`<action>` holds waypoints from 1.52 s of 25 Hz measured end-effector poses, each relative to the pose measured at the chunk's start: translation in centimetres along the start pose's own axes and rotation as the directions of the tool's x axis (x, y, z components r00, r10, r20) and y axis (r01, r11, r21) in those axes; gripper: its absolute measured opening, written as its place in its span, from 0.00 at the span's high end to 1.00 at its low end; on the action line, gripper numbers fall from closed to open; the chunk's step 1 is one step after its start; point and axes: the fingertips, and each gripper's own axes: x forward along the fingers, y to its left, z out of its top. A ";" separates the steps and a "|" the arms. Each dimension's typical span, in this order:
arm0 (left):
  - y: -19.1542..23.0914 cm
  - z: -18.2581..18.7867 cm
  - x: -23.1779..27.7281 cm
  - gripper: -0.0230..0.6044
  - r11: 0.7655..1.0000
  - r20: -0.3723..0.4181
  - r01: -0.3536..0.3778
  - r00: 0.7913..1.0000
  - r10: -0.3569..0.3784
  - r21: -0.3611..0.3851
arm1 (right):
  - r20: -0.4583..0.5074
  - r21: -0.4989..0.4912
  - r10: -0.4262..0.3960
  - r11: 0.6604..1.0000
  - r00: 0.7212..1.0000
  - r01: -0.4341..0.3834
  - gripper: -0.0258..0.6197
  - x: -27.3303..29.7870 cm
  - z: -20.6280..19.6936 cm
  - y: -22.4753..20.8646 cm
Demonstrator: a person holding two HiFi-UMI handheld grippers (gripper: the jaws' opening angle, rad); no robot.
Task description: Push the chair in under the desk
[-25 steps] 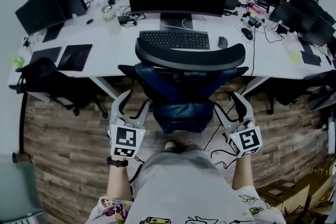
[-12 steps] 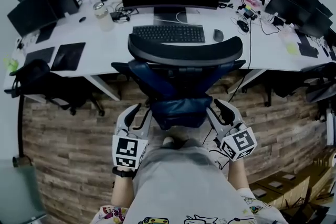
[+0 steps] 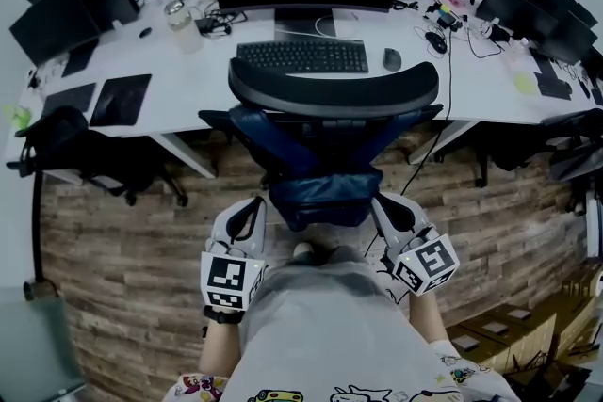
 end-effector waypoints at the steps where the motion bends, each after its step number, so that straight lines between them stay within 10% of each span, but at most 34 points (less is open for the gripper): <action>1: -0.1 0.0 -0.1 0.95 1.000 0.003 0.003 1.000 -0.003 -0.003 | -0.004 0.002 0.001 1.000 1.000 -0.001 0.96 0.0 -0.1 0.1; 38: -0.5 -0.3 -1.1 0.95 0.998 0.022 0.042 0.999 -0.041 -0.049 | 0.028 -0.023 -0.014 1.000 1.000 0.014 0.96 -0.3 0.3 0.8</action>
